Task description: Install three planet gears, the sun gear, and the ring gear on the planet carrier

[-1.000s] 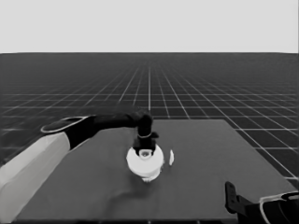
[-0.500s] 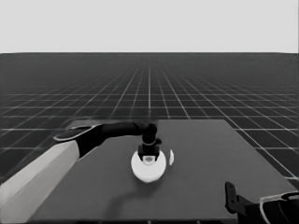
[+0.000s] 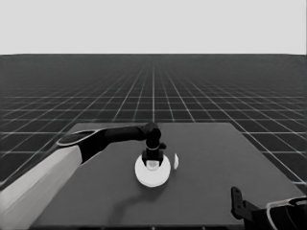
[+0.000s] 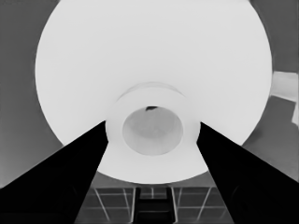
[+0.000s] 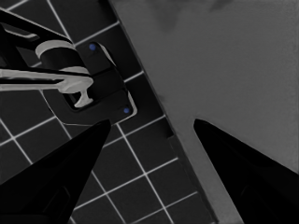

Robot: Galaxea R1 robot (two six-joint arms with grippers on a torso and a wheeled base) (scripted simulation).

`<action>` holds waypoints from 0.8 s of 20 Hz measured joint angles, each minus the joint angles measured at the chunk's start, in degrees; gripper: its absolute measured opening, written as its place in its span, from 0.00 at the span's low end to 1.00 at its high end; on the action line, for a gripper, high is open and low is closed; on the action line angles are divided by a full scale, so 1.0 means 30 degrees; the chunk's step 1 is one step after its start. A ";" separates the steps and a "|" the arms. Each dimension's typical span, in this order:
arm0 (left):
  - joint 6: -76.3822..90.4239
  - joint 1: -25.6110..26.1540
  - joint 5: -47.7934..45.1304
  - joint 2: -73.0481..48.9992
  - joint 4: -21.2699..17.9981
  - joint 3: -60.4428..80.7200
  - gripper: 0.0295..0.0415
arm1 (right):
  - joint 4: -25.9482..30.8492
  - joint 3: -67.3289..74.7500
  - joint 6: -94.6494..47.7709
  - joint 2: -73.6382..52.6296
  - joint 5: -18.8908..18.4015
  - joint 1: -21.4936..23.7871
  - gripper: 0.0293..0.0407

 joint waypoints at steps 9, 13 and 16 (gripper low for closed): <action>0.1471 0.0007 -0.0012 -0.0005 0.0007 -0.0006 0.44 | 0.0000 0.0000 0.0000 0.0000 0.0000 0.0000 0.81; 0.2139 0.0149 0.0009 -0.0025 -0.0001 -0.0024 0.44 | 0.0000 0.0000 0.0000 0.0000 0.0000 0.0000 0.81; 0.2638 0.0189 0.0012 -0.0027 -0.0004 -0.0025 0.44 | 0.0000 0.0000 0.0000 0.0000 0.0000 0.0000 0.81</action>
